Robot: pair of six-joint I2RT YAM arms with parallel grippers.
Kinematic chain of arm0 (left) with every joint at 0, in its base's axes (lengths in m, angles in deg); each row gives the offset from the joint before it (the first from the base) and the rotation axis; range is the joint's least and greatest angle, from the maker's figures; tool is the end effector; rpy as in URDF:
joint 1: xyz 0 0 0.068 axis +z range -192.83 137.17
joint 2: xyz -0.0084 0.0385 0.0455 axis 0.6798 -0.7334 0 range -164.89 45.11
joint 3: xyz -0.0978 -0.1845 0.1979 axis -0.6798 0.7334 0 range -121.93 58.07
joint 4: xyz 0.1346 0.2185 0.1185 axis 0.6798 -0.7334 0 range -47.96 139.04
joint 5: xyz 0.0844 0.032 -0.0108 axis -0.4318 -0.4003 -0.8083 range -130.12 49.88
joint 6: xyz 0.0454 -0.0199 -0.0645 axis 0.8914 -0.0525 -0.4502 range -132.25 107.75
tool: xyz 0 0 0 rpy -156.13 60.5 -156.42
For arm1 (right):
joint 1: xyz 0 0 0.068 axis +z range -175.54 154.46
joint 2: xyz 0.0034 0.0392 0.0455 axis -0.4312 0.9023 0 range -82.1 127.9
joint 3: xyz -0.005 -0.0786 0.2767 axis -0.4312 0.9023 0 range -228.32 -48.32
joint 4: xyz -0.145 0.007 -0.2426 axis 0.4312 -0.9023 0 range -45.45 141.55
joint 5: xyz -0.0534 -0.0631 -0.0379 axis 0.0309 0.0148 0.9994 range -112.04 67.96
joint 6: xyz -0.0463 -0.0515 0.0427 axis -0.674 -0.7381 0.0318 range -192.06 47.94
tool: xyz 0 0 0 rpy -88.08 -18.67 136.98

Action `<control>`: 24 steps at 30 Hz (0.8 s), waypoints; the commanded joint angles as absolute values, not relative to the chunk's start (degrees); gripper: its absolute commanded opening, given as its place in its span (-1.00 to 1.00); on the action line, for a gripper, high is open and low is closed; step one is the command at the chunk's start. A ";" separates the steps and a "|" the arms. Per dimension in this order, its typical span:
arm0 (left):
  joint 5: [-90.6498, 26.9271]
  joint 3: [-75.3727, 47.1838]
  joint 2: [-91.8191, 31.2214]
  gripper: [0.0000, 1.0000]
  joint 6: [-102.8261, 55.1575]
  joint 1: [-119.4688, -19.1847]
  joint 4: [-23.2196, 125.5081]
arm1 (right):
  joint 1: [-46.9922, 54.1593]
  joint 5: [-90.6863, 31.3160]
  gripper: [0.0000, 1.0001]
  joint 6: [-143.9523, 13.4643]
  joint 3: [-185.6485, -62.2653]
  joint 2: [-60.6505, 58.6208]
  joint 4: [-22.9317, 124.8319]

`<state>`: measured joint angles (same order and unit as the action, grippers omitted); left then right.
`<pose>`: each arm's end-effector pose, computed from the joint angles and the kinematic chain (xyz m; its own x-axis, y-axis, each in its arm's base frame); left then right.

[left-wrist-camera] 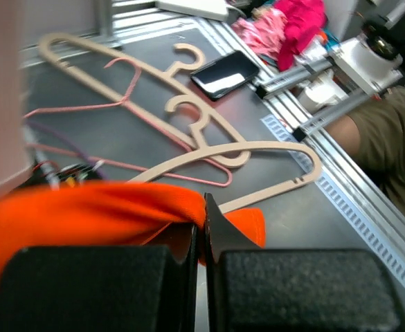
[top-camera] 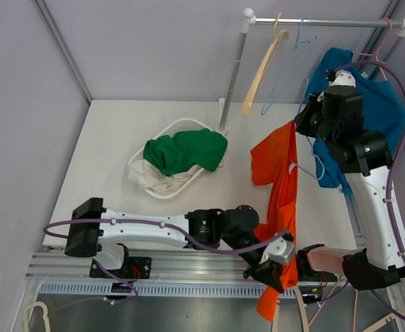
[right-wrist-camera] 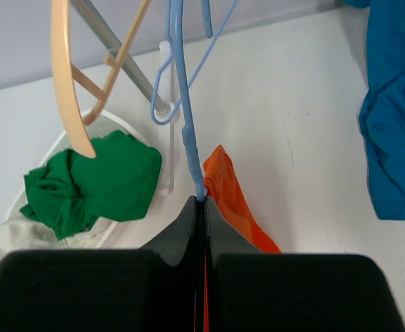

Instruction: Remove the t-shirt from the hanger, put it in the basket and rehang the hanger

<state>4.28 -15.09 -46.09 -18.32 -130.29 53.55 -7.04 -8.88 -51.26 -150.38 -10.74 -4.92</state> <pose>-0.0308 -0.4215 0.3380 -0.0889 0.3008 -0.9495 0.7386 -0.6197 -0.2655 0.2504 0.0669 0.5043 -0.4261 0.2220 -0.8770 0.0393 0.9730 0.2273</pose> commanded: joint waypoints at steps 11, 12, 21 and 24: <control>-21.04 -8.46 -40.32 -0.99 -28.49 -115.53 55.99 | -7.70 -5.96 -1.00 -51.93 -160.28 -12.41 -0.03; -22.18 -8.72 -40.50 -0.99 -29.73 -114.21 55.90 | -7.70 -6.22 -1.00 -51.84 -162.04 -11.70 -4.22; -38.27 -19.36 -39.89 -0.99 -33.43 -110.07 42.11 | -7.70 0.35 -1.00 -55.79 -161.88 -14.59 -0.59; -38.45 -16.81 -34.73 -0.99 -35.28 -109.10 40.52 | -7.70 5.89 -1.00 -59.04 -162.40 -13.28 2.32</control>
<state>-34.41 -16.47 -40.67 -31.83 -109.94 44.83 -7.52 -0.94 -54.76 -161.57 -12.78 -4.83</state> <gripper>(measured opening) 0.011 0.020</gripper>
